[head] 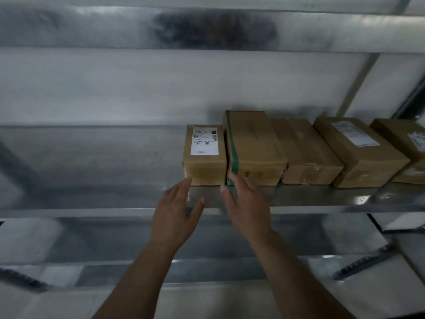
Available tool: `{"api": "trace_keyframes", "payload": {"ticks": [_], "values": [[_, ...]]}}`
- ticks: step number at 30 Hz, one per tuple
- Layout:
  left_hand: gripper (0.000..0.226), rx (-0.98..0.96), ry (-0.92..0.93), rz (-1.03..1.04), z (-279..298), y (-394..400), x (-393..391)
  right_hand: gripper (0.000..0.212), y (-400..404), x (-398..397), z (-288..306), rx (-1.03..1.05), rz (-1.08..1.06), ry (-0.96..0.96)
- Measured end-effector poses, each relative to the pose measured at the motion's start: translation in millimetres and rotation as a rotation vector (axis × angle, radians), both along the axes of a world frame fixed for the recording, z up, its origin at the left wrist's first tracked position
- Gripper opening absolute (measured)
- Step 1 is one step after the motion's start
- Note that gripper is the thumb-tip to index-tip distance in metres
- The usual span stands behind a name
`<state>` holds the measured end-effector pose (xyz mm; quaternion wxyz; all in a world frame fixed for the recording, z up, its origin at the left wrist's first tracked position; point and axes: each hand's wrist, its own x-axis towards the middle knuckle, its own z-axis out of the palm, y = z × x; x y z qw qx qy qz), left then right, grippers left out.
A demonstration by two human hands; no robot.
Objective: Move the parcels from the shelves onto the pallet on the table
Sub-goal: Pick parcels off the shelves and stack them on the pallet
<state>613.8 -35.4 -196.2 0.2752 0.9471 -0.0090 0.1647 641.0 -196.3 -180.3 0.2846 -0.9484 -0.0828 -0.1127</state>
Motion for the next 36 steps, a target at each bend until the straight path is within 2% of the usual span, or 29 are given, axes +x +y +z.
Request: {"api": "trace_keyframes", "payload": {"ticks": [3,8,13,16,19,22,31,33,36], "values": [[0.061,0.010,-0.002,-0.041,3.0,26.2,26.7,0.051,24.2,22.8,-0.2,0.027,-0.058,0.052],[0.075,0.027,0.036,-0.100,3.0,55.7,71.4,0.046,50.2,55.6,-6.9,0.008,-0.179,0.034],[0.063,0.010,0.196,-0.141,3.1,63.5,101.3,0.042,60.3,68.9,-10.7,-0.008,-0.267,0.011],[0.056,-0.105,0.210,-0.176,2.7,64.4,108.1,0.042,65.1,70.5,-6.2,0.053,-0.290,-0.017],[0.045,-0.268,0.128,-0.077,3.9,73.0,103.5,0.034,72.1,67.1,0.2,0.236,-0.291,-0.001],[0.052,-0.380,0.154,0.037,0.0,88.0,98.4,0.031,78.0,66.8,1.2,0.392,-0.294,0.079],[0.066,-0.628,0.418,-0.021,-0.4,97.9,98.3,0.054,81.8,70.7,2.3,0.461,-0.176,0.390],[0.067,-0.664,0.446,-0.056,-1.4,99.8,92.8,0.052,77.6,67.8,0.0,0.448,-0.111,0.428],[0.061,-0.686,0.417,-0.119,0.3,101.1,79.6,0.050,75.1,55.8,-5.5,0.458,-0.029,0.387]]}}
